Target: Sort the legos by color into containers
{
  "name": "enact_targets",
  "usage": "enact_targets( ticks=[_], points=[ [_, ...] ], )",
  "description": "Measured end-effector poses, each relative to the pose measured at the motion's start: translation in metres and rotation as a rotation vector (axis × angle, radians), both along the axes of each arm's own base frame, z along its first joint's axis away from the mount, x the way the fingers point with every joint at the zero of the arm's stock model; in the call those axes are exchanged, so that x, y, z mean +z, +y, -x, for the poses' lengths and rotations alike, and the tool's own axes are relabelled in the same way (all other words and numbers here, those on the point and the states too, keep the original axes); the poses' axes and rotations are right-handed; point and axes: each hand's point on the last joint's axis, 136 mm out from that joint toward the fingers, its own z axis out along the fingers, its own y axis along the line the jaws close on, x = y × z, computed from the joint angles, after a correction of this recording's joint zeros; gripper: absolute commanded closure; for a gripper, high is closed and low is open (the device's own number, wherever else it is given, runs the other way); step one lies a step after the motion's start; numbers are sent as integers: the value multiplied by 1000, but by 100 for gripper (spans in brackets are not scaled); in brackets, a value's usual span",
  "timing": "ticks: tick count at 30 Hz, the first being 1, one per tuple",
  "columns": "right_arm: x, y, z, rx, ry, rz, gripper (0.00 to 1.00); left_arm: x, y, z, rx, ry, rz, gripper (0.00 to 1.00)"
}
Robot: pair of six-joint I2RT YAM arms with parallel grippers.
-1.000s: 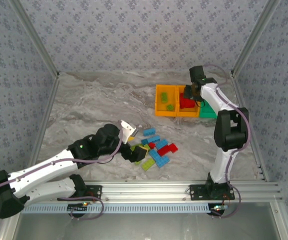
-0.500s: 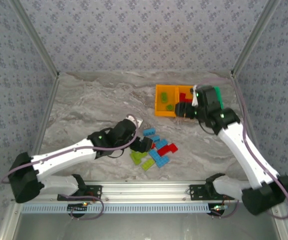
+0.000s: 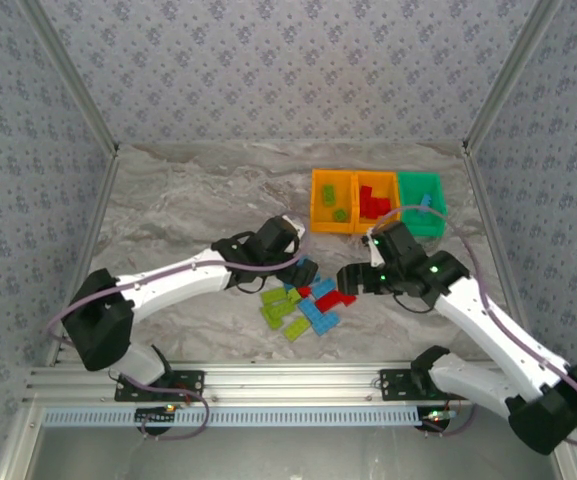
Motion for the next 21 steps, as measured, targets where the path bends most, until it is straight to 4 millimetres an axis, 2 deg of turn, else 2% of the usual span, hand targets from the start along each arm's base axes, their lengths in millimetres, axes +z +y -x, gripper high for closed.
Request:
enact_targets(
  ticks=[5,9,12,18,21],
  points=[
    [-29,42,-22,72,63,38,4,44,39,20,-24,-117,24,1],
    [-46,82,-50,118,60,42,0,79,75,50,-93,-210,48,1],
    [-61,107,-73,147,50,62,0,95,96,71,-143,-261,77,1],
    [-94,138,-120,148,29,179,1,96,115,93,-200,-287,92,1],
    [-114,138,-122,145,52,233,7,89,116,95,-213,-275,72,1]
  ],
)
